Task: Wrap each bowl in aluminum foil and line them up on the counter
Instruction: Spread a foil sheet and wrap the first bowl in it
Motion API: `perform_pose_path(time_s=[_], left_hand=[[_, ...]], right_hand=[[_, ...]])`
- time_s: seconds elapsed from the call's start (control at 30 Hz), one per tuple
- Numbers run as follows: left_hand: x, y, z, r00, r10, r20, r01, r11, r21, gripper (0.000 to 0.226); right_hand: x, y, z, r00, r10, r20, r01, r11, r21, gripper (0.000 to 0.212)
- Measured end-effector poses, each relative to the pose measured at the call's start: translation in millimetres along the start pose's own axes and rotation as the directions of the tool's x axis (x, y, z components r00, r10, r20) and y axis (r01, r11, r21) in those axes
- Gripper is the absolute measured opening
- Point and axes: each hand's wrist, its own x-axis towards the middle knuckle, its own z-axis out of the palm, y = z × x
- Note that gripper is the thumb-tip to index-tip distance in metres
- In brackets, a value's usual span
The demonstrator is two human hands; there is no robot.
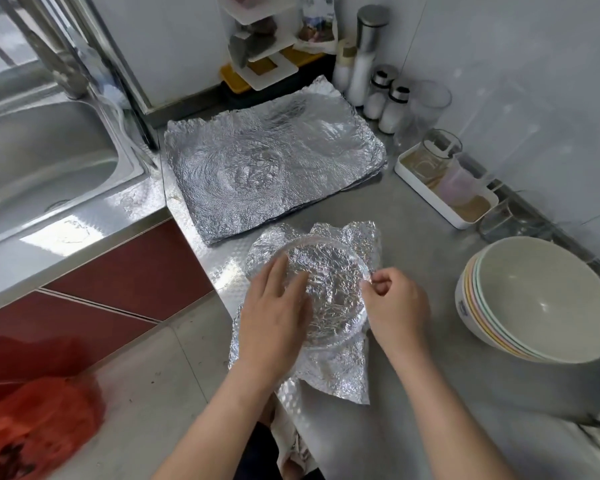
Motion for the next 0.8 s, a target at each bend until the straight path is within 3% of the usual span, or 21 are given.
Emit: perform_pose_path(time_s=[0.13, 0.33, 0.53, 0.73, 0.8], left_hand=[[-6, 2, 10, 0.999, -0.025, -0.039, 0.024, 0.999, -0.04, 0.031], [-5, 1, 8, 0.999, -0.024, -0.034, 0.021, 0.996, -0.09, 0.033], [6, -3, 1, 0.981, -0.193, 0.018, 0.192, 0.958, -0.212, 0.05], [23, 3, -10, 0.971, -0.221, 0.093, 0.231, 0.966, -0.115, 0.054], [29, 7, -13, 0.985, -0.159, 0.059, 0.162, 0.986, -0.037, 0.051]], right_hand=[[0, -3, 9, 0.997, 0.056, -0.044, -0.059, 0.995, -0.082, 0.01], [-2, -2, 11, 0.992, 0.048, -0.119, -0.057, 0.996, -0.067, 0.008], [-11, 2, 16, 0.985, 0.046, -0.164, -0.059, 0.995, -0.075, 0.01], [-15, 2, 9, 0.987, 0.049, -0.156, -0.043, 0.998, 0.037, 0.009], [-7, 2, 5, 0.982, 0.088, -0.165, -0.064, 0.987, 0.15, 0.014]])
